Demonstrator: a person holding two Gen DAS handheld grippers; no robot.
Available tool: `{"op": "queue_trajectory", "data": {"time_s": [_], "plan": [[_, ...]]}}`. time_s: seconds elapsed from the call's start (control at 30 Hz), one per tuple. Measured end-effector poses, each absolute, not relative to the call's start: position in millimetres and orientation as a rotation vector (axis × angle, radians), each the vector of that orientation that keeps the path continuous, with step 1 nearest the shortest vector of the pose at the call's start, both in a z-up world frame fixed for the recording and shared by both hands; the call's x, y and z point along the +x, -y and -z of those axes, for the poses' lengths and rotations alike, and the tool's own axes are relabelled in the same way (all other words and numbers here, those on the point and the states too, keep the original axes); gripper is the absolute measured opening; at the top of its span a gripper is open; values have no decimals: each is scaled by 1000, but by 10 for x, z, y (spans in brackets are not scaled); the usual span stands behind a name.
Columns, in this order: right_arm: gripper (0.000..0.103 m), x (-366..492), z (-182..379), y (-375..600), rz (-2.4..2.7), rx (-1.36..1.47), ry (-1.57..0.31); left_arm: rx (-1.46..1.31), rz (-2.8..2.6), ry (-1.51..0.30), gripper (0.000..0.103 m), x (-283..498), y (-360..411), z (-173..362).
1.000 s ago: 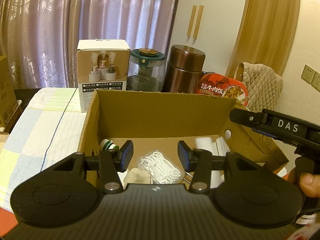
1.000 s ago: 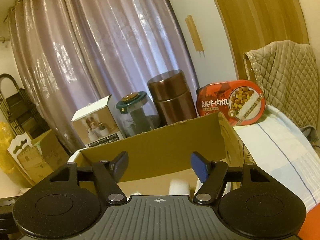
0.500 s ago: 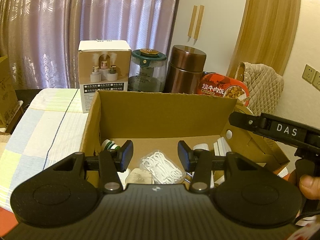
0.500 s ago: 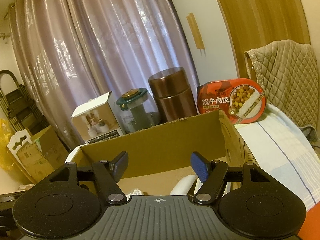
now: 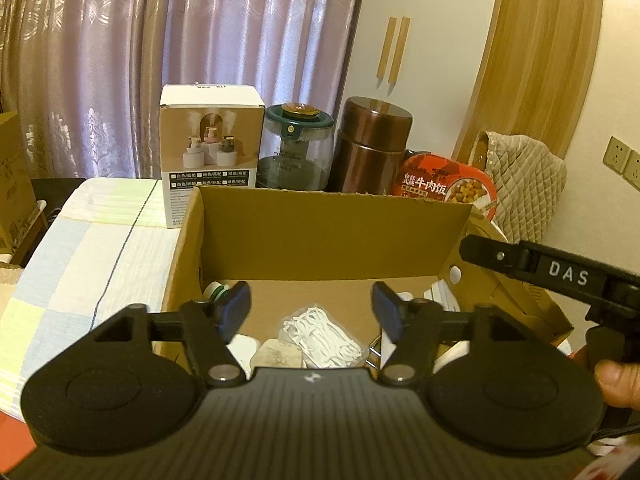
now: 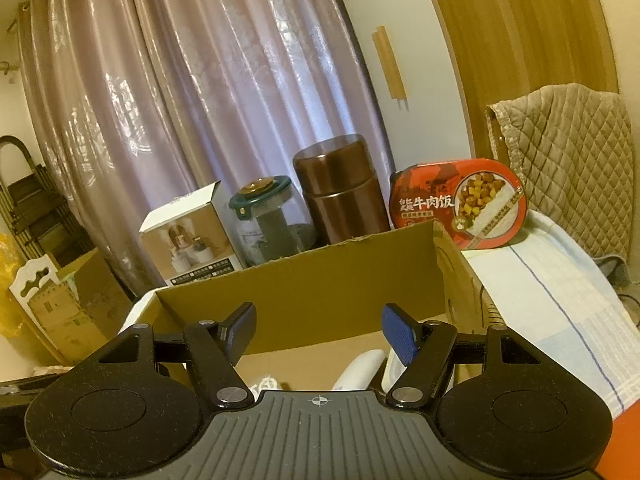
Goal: Organize rigid objects
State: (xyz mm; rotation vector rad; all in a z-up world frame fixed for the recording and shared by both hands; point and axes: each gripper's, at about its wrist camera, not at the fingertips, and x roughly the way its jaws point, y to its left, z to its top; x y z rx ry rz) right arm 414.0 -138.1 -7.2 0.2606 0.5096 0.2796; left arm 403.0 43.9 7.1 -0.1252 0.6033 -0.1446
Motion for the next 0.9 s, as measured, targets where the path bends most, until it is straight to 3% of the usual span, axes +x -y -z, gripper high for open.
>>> {"op": "queue_trajectory", "data": {"time_s": [0.1, 0.27, 0.6, 0.9], "plan": [[88, 4083, 47, 1403, -258, 250, -492, -125, 124, -590, 88, 3986, -448, -110], [91, 3982, -36, 1459, -245, 247, -470, -103, 72, -569, 101, 3884, -460, -202], [92, 3533, -156, 1647, -257, 219, -471, -100, 68, -555, 101, 3513, -435, -362], [92, 2870, -256, 1737, -289, 143, -516, -123, 35, -598, 101, 2693, -458, -490]]}}
